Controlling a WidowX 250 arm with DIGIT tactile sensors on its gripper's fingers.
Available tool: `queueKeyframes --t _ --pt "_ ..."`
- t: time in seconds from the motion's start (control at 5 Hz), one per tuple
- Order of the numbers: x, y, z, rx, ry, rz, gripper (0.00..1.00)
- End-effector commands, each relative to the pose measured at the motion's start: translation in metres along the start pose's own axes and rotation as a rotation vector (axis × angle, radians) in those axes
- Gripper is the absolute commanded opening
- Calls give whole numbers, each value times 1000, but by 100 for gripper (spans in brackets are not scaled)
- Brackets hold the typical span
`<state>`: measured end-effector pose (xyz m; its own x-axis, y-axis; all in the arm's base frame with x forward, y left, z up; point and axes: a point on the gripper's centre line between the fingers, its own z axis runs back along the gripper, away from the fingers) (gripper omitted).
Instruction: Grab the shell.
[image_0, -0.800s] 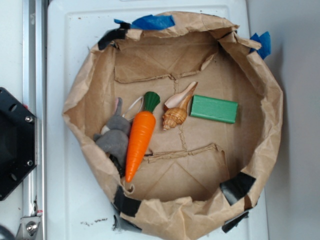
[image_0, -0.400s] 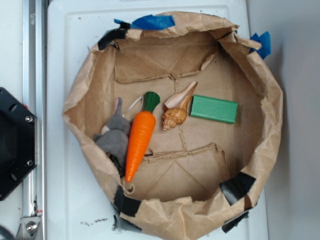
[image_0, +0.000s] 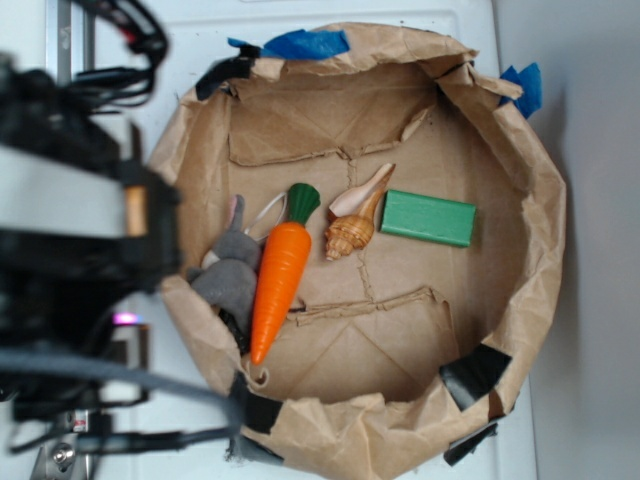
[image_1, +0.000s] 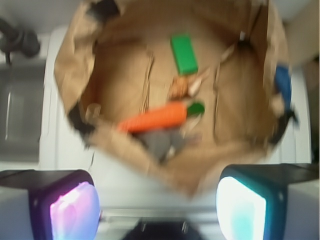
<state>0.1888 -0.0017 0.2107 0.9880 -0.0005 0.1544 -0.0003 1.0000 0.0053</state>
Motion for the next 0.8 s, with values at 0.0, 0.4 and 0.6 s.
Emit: queueKeyframes --t 0.0,0.4,0.6 --pt "31 3 -20 -25 -46 21 100" --pt "34 12 -59 -53 16 61 100" --pt "37 18 -85 -71 34 57 100"
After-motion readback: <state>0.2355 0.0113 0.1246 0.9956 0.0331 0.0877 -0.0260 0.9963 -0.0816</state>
